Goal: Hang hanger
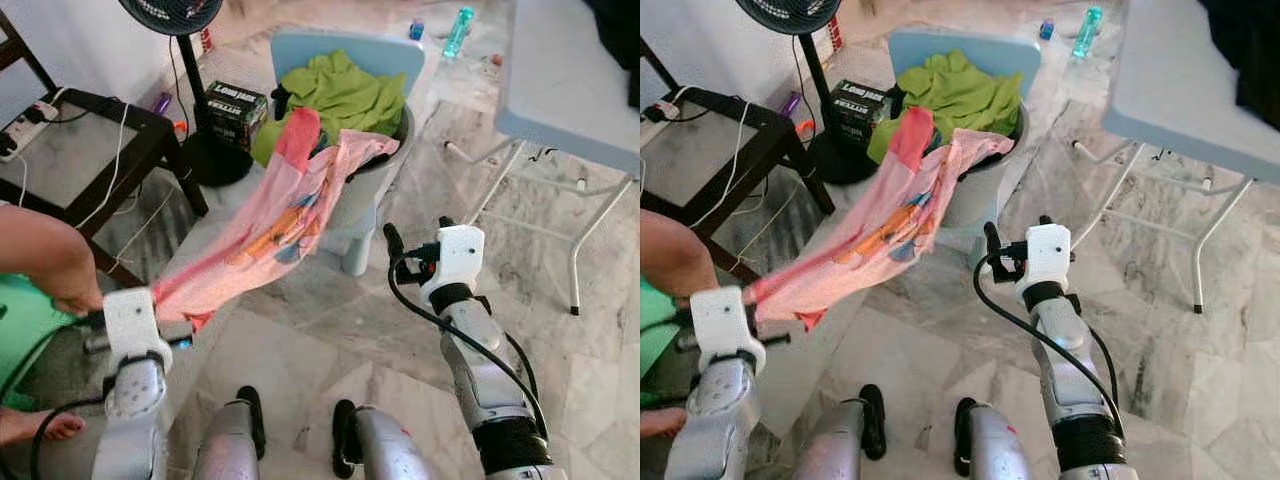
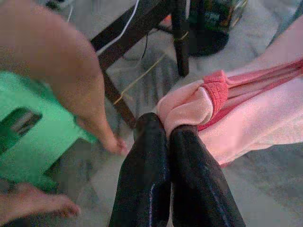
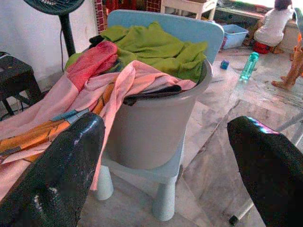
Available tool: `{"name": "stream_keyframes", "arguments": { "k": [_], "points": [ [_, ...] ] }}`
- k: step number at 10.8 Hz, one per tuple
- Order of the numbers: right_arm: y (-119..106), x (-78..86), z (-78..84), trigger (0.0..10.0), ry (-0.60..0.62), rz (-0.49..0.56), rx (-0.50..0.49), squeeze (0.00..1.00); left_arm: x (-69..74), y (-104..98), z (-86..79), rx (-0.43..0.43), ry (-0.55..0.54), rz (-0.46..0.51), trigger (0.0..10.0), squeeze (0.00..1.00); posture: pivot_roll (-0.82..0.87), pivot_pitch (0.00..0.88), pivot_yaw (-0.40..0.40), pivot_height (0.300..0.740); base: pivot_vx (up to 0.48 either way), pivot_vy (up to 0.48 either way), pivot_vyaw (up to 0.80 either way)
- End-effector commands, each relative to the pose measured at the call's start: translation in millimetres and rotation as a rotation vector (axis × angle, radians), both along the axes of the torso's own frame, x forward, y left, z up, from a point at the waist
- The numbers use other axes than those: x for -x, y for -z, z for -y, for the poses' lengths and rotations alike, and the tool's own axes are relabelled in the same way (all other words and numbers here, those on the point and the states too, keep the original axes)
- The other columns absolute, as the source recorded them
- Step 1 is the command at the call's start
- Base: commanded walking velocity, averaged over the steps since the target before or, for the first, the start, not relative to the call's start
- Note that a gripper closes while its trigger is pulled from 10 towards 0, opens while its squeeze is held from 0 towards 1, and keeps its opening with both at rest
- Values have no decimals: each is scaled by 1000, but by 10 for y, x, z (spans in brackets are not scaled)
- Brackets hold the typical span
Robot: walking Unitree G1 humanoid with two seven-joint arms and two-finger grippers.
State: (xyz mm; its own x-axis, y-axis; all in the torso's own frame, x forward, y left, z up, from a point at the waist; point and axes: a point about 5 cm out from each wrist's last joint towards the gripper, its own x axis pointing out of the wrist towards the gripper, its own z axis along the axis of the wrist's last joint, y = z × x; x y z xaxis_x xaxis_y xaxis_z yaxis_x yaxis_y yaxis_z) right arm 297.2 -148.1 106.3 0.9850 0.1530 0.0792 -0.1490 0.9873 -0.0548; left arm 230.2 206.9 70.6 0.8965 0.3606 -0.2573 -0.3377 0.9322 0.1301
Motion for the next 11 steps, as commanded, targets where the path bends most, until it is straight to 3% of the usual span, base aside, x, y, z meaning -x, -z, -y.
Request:
{"name": "stream_keyframes", "arguments": {
  "k": [1,2,3,4,5,6,8,9,10,11],
  "points": [
    [44,29,33,10000,4,-20,6,0,-7,-35,67,-10,33,10,10000,0,-4,291,-34,740,0,0,0],
    [51,40,33,10000,7,-21,5,0,-23,-15,147,47,76,-14,10000,0,-4,292,-33,740,0,0,0],
    [60,51,21,10000,6,-24,3,0,-21,118,449,149,285,-141,10000,0,0,292,-31,740,0,0,0],
    [67,50,1,10000,3,-25,2,0,49,267,720,166,528,-285,10000,0,-1,291,-30,740,0,0,0],
    [59,41,-8,10000,1,-24,2,0,57,270,782,193,567,-295,10000,0,-6,292,-30,740,0,0,0],
    [47,30,-1,10000,2,-21,2,0,45,256,797,185,585,-295,10000,0,-8,292,-29,740,0,0,0],
    [51,30,39,10000,12,-22,6,0,92,274,883,138,721,-340,10000,0,-9,295,-27,740,0,0,0],
    [46,31,25,10000,14,-20,4,0,2,181,863,99,692,-272,10000,0,-13,293,-25,740,0,0,0],
    [47,43,32,10000,23,-19,0,0,-206,-91,703,76,495,-68,10000,0,-11,293,-29,740,0,0,0],
    [69,63,53,10000,29,-25,0,0,-263,-238,667,89,459,17,10000,0,-10,292,-34,740,0,0,0]
  ]
}}
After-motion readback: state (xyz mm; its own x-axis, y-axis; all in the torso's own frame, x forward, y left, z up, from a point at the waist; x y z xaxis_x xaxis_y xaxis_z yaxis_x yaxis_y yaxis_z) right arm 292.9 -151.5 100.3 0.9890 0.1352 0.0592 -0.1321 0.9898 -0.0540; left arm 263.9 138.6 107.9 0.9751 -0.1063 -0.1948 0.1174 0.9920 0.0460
